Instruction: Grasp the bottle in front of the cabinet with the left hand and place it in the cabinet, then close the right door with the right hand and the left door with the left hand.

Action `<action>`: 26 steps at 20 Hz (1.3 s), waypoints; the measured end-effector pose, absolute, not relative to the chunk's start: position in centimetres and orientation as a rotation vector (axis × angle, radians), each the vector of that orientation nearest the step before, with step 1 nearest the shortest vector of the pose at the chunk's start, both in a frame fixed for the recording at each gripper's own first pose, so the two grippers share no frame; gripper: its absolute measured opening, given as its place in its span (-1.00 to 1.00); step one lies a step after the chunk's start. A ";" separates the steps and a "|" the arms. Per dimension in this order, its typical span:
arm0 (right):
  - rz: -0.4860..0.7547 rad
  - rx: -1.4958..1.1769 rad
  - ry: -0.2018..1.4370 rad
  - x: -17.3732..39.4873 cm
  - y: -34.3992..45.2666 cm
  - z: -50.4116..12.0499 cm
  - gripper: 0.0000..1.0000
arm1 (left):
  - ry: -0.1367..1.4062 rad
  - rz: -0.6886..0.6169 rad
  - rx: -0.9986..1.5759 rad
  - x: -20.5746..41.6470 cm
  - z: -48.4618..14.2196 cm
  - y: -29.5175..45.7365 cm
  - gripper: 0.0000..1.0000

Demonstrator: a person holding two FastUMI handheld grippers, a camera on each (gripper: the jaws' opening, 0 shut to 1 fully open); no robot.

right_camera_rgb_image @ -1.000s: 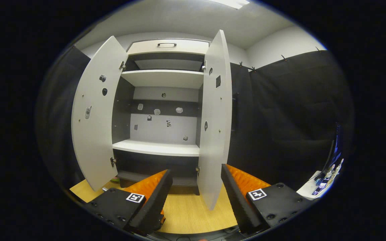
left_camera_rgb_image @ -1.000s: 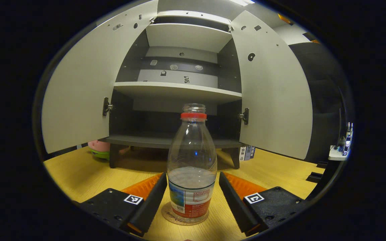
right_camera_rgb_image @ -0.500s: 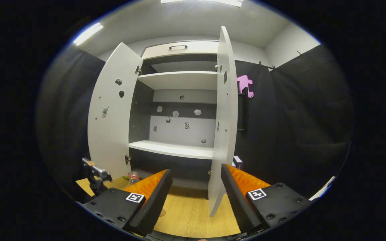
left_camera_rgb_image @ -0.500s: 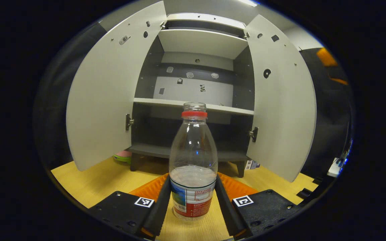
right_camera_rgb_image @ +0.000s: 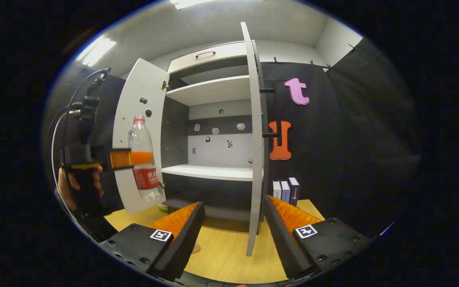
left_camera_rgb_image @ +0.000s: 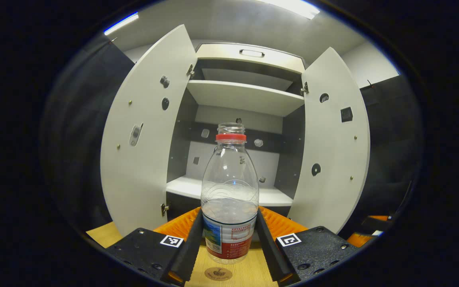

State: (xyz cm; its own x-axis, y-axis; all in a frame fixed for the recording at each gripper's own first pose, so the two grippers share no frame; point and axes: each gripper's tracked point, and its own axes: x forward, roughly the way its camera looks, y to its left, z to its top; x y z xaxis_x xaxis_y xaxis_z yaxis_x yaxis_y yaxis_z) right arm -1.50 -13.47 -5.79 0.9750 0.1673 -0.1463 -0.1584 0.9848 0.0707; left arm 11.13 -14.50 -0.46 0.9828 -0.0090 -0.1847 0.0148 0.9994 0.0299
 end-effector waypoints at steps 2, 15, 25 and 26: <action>0.085 0.048 0.163 -1.7 -15.6 -6.8 0.92 | 0.161 -0.060 0.033 15.0 1.9 -15.6 0.45; -0.457 0.008 0.182 -4.8 -26.9 -8.2 0.92 | 0.172 -0.221 0.060 41.3 -3.2 -20.2 0.43; -0.696 -0.002 0.168 -8.1 -29.5 -7.9 0.92 | 0.302 -0.212 0.034 44.9 -11.4 -18.2 0.46; -0.703 -0.005 0.165 -8.1 -29.5 -7.9 0.92 | 0.309 -0.215 0.032 45.1 -11.9 -18.1 0.45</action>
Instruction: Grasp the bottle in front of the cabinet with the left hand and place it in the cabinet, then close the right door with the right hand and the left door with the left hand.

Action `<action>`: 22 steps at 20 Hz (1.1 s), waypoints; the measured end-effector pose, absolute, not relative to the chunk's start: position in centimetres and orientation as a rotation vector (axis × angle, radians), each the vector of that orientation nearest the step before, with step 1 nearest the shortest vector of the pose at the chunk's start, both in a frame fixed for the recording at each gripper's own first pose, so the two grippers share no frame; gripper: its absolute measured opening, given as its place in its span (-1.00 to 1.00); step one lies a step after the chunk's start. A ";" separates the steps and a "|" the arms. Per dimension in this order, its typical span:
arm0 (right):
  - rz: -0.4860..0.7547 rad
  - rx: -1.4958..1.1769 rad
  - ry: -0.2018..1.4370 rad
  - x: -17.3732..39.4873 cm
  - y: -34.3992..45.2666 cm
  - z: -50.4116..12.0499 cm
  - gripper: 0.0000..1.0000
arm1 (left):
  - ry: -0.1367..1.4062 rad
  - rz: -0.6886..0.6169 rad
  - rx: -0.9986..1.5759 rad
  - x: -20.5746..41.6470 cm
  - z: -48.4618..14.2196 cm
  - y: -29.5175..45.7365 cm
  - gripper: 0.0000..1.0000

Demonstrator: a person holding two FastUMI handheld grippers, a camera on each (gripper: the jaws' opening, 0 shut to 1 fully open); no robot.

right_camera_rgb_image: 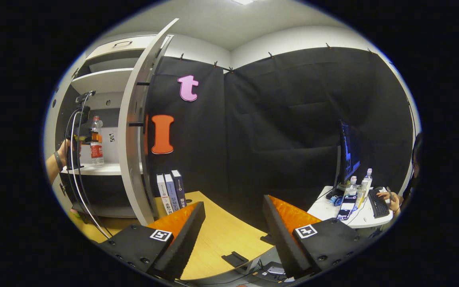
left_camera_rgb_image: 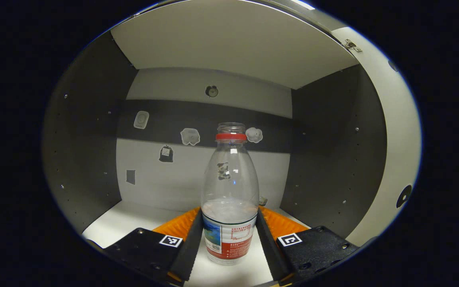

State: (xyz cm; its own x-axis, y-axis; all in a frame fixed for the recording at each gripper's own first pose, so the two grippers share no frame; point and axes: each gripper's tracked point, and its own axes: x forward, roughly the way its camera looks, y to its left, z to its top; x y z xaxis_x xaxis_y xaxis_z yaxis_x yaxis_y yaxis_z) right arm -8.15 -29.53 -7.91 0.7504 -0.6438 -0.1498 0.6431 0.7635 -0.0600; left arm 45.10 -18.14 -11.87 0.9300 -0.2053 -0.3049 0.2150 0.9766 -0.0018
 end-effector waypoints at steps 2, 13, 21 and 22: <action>-0.714 -0.011 0.168 -8.4 -29.5 -7.9 0.92 | 0.312 -0.218 0.036 44.9 -12.4 -17.9 0.45; -0.701 0.003 0.178 -8.9 -29.6 -8.2 0.92 | 0.195 -0.199 0.007 44.2 -9.2 -17.5 0.89; -0.557 0.039 0.157 -6.4 -29.5 -7.4 0.92 | 0.060 -0.188 -0.081 37.5 -0.7 -17.9 0.88; -0.525 0.036 0.150 -5.8 -29.4 -7.1 0.92 | 0.044 -0.183 -0.084 36.0 0.4 -18.0 0.89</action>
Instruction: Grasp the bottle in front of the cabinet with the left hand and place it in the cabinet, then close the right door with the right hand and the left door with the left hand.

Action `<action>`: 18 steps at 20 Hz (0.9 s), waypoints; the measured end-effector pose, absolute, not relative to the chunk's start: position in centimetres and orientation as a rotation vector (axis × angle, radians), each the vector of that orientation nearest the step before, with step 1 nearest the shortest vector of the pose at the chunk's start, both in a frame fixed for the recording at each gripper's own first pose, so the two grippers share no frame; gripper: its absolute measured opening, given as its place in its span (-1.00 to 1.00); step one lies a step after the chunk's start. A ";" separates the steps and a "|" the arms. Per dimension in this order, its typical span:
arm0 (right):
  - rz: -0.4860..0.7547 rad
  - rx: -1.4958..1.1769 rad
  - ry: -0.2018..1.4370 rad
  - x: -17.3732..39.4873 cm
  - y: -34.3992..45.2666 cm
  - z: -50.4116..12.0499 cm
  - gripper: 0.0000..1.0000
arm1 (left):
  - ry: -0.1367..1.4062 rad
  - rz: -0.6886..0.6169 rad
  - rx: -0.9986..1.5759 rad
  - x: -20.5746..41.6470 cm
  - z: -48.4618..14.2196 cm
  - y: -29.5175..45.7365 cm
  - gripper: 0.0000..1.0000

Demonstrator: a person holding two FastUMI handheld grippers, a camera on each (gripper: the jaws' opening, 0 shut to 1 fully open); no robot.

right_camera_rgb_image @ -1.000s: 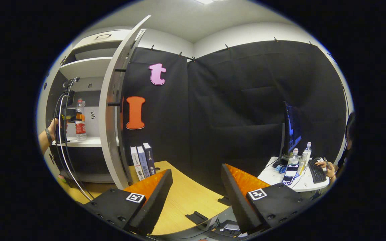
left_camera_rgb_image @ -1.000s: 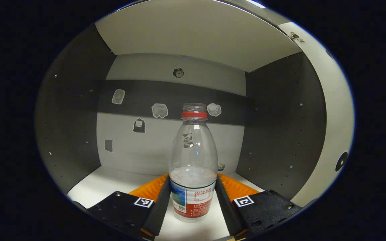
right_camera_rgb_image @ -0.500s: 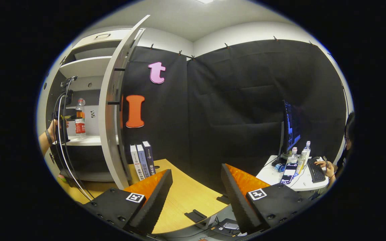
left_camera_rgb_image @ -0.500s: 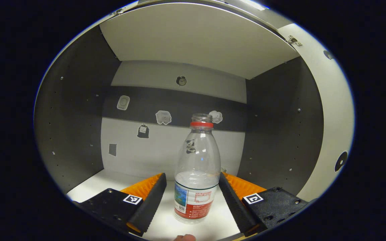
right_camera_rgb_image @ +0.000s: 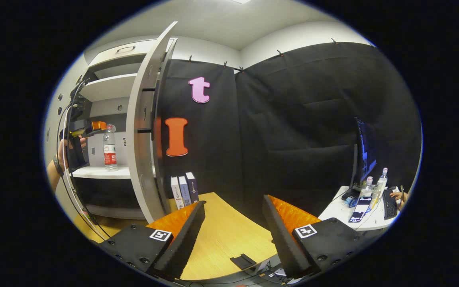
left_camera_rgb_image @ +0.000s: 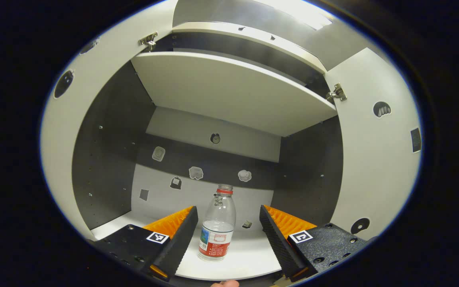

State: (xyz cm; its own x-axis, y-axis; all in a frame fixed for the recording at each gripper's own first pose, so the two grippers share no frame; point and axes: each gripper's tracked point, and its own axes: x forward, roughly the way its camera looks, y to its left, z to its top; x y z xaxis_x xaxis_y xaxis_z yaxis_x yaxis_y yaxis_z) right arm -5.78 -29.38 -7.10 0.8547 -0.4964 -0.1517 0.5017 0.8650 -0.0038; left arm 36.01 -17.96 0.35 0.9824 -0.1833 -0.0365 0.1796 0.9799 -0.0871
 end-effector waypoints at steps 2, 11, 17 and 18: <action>-0.455 0.034 0.140 -4.4 -29.0 -6.6 0.92 | 0.017 -0.189 -0.081 33.5 2.1 -18.1 0.89; -0.140 0.075 0.095 -0.3 -26.2 -3.9 0.92 | 0.033 -0.091 0.000 18.4 2.1 -18.0 0.89; -0.060 0.048 0.062 1.2 -25.7 -1.7 0.92 | 0.050 0.020 0.107 10.8 -0.6 -16.1 0.89; -0.057 0.055 0.053 1.7 -25.7 -1.2 0.92 | 0.057 0.042 0.101 9.7 -1.1 -15.9 0.89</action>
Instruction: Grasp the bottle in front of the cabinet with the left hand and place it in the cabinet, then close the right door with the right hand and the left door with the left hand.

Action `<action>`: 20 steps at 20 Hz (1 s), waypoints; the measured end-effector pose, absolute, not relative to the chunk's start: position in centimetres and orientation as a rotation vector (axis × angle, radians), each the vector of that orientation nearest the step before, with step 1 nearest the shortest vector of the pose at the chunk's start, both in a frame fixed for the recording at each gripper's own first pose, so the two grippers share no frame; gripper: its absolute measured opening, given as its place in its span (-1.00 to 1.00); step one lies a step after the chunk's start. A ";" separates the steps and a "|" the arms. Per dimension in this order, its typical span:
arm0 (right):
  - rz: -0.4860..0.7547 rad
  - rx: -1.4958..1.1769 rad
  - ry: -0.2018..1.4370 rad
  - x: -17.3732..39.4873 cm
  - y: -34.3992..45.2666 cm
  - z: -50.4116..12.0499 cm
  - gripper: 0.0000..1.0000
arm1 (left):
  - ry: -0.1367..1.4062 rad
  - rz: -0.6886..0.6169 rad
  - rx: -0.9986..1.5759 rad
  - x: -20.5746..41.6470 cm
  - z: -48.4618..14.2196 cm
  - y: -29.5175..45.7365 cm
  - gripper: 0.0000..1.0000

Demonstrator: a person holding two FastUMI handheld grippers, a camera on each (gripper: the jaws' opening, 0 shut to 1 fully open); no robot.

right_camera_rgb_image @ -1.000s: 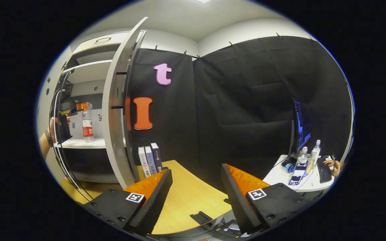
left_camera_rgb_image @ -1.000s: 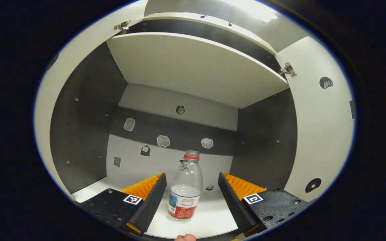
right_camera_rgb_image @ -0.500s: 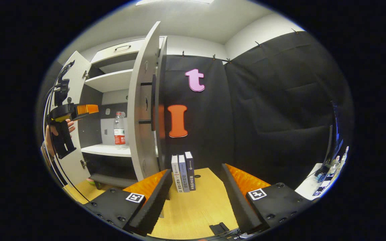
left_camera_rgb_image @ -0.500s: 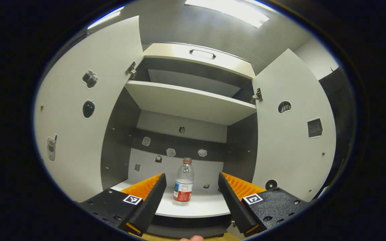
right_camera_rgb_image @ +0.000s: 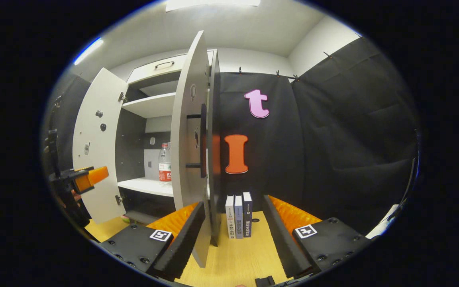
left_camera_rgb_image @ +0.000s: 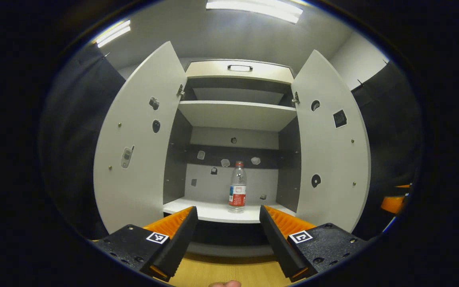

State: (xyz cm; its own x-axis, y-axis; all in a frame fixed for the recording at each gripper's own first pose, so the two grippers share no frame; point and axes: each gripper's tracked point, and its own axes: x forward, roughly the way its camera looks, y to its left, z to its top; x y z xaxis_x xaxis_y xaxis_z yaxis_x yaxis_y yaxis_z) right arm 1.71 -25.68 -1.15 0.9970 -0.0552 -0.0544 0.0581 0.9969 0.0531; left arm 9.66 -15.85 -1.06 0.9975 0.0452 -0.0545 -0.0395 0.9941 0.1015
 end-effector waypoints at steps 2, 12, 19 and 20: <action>-0.074 0.047 0.026 2.7 -26.3 0.3 0.92 | 0.060 0.054 0.076 7.9 -2.0 -16.1 0.87; -0.157 0.008 0.002 10.3 -28.8 5.4 0.92 | 0.082 0.038 0.077 7.7 -2.7 -13.8 0.89; -0.180 0.000 -0.027 11.3 -27.1 5.6 0.73 | 0.094 0.054 0.074 8.2 -3.5 -10.6 0.89; -0.174 -0.001 -0.026 11.2 -26.7 5.6 0.75 | 0.096 0.049 0.065 8.4 -3.6 -10.4 0.88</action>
State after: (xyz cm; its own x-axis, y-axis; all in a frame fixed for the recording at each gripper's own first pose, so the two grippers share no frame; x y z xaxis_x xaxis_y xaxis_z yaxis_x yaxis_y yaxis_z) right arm 11.19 -26.73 5.59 0.9846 -0.1731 0.0260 0.1731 0.9849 0.0008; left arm 8.41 -10.44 -3.63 0.9941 0.0523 -0.0945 -0.0461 0.9967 0.0673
